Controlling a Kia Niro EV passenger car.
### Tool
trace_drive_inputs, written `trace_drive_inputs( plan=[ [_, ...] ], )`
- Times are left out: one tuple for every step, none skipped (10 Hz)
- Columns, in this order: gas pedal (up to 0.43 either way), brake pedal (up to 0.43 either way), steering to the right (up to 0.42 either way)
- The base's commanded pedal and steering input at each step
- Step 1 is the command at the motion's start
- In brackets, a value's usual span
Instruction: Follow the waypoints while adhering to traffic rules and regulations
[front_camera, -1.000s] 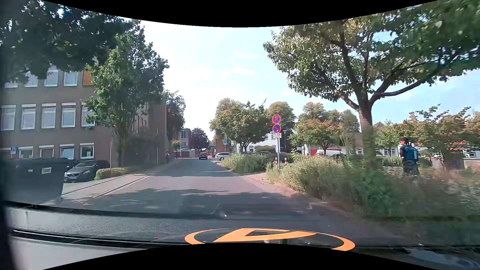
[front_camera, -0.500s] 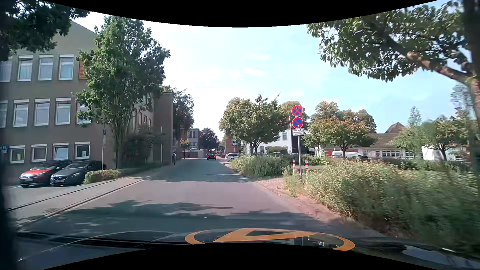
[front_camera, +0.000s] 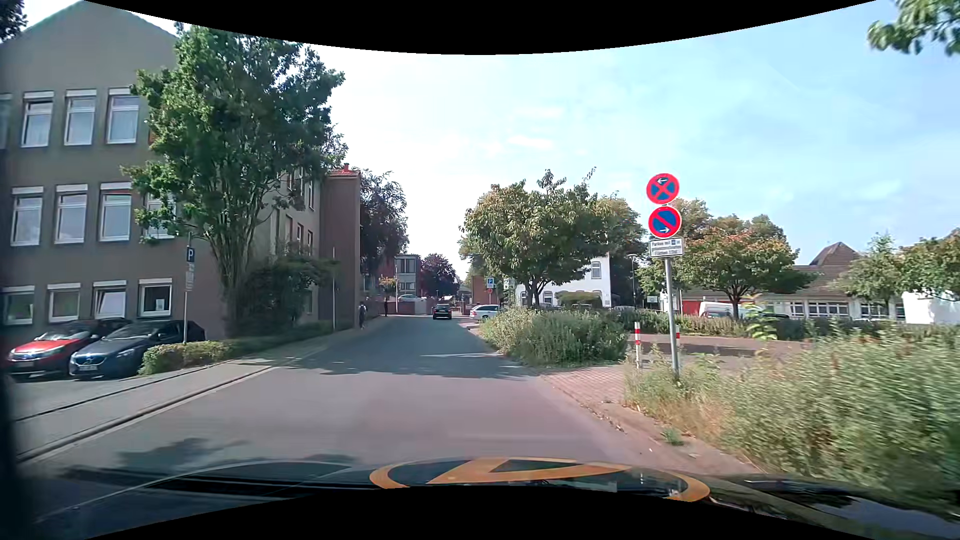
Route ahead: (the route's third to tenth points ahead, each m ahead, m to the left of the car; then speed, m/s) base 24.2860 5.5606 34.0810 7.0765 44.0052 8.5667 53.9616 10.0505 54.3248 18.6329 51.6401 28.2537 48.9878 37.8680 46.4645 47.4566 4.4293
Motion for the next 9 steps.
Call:
trace_drive_inputs(
  plan=[
    [0.028,0.0,-0.112],
    [0.028,0.0,-0.112],
    [0.028,0.0,-0.111],
    [0.028,0.0,-0.111],
    [0.028,0.0,-0.111],
    [0.028,0.0,-0.111],
    [0.028,0.0,-0.107],
    [0.028,0.0,-0.1],
    [0.028,0.0,-0.093]
  ],
)
